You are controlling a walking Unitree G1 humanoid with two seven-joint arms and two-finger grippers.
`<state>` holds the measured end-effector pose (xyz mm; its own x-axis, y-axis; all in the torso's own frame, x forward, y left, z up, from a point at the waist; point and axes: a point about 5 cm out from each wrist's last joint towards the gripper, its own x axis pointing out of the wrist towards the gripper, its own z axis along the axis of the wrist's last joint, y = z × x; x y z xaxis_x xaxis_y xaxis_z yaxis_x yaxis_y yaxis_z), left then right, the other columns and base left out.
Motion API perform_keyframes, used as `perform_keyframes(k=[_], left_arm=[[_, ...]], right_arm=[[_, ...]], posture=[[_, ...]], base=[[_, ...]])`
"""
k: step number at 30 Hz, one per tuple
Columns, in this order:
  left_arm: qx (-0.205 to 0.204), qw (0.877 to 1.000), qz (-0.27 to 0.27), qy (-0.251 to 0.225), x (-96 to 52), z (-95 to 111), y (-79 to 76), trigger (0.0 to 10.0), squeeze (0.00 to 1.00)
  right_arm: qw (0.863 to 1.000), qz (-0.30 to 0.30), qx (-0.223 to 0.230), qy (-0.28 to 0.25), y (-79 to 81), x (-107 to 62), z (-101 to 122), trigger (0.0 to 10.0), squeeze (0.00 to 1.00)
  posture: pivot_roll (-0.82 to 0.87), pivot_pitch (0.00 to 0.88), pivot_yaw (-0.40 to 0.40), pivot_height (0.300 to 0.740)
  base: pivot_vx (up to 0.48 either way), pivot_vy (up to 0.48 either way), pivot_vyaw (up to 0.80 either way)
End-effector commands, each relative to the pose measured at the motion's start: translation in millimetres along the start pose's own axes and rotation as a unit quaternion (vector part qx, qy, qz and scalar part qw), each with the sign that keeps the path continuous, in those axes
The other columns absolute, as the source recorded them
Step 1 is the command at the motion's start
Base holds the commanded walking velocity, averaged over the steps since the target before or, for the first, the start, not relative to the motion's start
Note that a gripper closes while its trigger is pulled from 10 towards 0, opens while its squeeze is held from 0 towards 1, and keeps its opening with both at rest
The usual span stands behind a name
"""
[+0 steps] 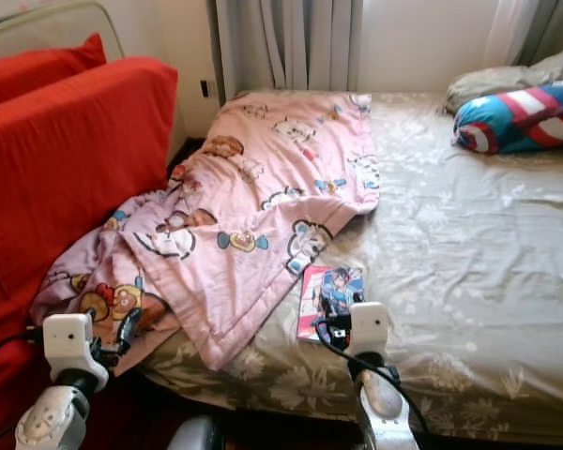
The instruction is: Clean up the room
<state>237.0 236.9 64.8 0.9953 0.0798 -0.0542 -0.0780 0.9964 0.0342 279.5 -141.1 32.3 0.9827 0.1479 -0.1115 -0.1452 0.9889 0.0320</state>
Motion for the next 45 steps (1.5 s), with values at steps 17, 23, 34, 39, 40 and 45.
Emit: perform_keyframes(k=[17,23,34,39,40,45], left_arm=[[0.001,1.0,-0.009,-0.013,4.3,12.8,-4.5,10.0,0.0],[0.005,1.0,-0.008,-0.02,2.6,21.1,-3.1,10.0,0.0],[0.012,1.0,0.012,-0.016,-15.9,28.0,5.6,10.0,0.0],[0.014,1.0,0.011,-0.009,-17.6,29.4,4.9,10.0,0.0],[0.015,1.0,0.01,-0.008,-17.9,29.7,5.1,10.0,0.0],[0.021,1.0,0.017,0.001,-21.6,29.9,10.0,10.0,0.0]], right_arm=[[0.999,0.039,0.007,0.031,10.1,10.9,-3.4,10.0,0.0],[0.996,0.037,0.042,0.065,16.3,16.0,-12.1,10.0,0.0],[0.992,-0.008,0.07,0.102,14.6,14.7,-25.9,10.0,0.0],[0.992,-0.034,0.076,0.099,4.0,14.3,-25.9,10.0,0.14],[0.992,-0.035,0.077,0.096,3.2,14.5,-25.2,10.0,0.14],[0.991,-0.067,0.075,0.089,-6.6,15.8,-22.5,10.0,0.93]], posture=[[0.06,0.06,0.05,0.613],[0.11,0.122,0.051,0.613],[0.17,0.277,0.068,0.613],[0.17,0.332,0.071,0.613],[0.17,0.332,0.071,0.613],[0.17,0.356,0.076,0.613]], base=[[0.191,0.0,0.0],[0.0,0.0,0.0],[0.0,0.0,0.0],[0.0,0.0,0.0],[0.0,0.0,0.0],[0.0,0.0,0.0]])
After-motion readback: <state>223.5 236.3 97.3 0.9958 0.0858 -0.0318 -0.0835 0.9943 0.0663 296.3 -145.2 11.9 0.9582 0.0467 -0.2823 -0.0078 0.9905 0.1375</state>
